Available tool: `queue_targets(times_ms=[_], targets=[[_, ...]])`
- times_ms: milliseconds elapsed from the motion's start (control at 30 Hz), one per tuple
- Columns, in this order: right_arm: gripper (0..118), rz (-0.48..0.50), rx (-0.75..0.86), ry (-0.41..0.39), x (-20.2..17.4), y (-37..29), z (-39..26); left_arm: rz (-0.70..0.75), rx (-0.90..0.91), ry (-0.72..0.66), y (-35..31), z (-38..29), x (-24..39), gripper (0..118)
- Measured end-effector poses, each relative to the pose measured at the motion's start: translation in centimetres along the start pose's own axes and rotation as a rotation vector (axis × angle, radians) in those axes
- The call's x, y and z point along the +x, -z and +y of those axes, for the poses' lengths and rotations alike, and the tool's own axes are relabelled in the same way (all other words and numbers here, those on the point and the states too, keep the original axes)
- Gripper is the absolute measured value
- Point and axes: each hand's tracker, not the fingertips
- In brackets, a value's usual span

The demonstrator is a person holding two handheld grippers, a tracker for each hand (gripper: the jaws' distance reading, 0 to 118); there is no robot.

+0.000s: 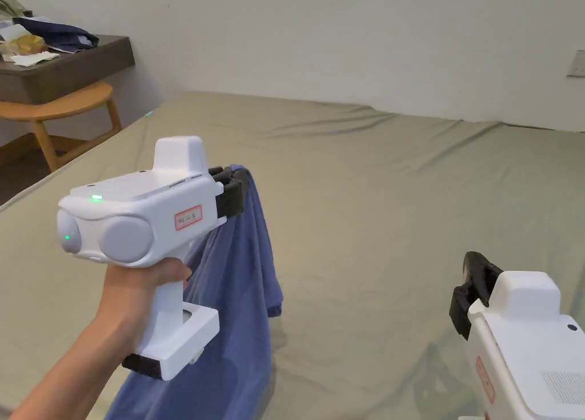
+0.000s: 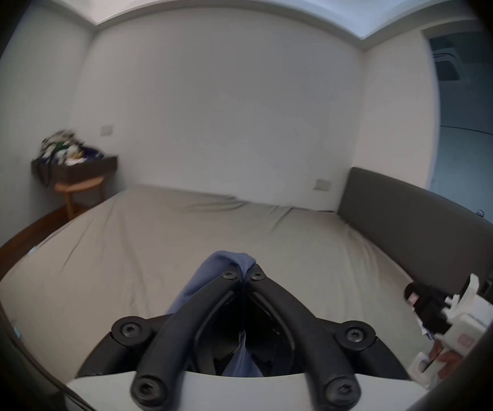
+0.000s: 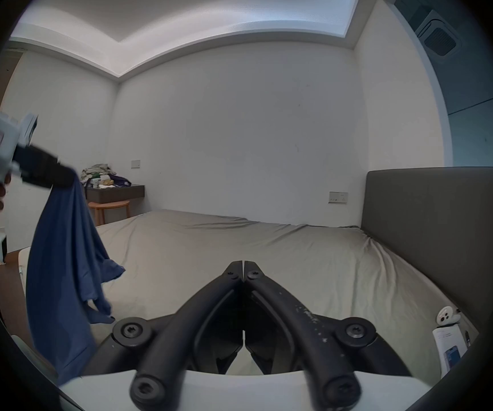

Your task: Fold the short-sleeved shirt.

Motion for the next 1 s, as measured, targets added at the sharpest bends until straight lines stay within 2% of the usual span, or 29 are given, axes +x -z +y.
queue_targets(times_ms=[167,300,533,700,800,1000], targets=[[1,-0.069,0.033,-0.006,3.1,-1.9,0.8,-0.143,0.042,0.063,2.3,3.4,6.3,0],[1,-0.129,0.049,-0.018,5.4,-3.3,1.1,-0.229,0.022,0.093,4.7,3.0,10.7,0],[1,-0.234,0.033,-0.024,9.7,-5.6,0.4,-0.341,-0.158,0.09,10.1,-3.1,15.5,0],[1,-0.28,-0.003,-0.007,11.6,-6.1,-0.9,-0.42,-0.358,0.1,13.8,-9.4,18.5,0],[1,-0.293,-0.023,0.006,12.2,-6.2,-1.6,-0.401,-0.483,0.125,16.2,-14.5,20.1,0],[1,-0.301,-0.053,0.026,12.4,-6.2,-2.8,-0.25,-0.727,0.216,20.6,-24.5,20.8,0]])
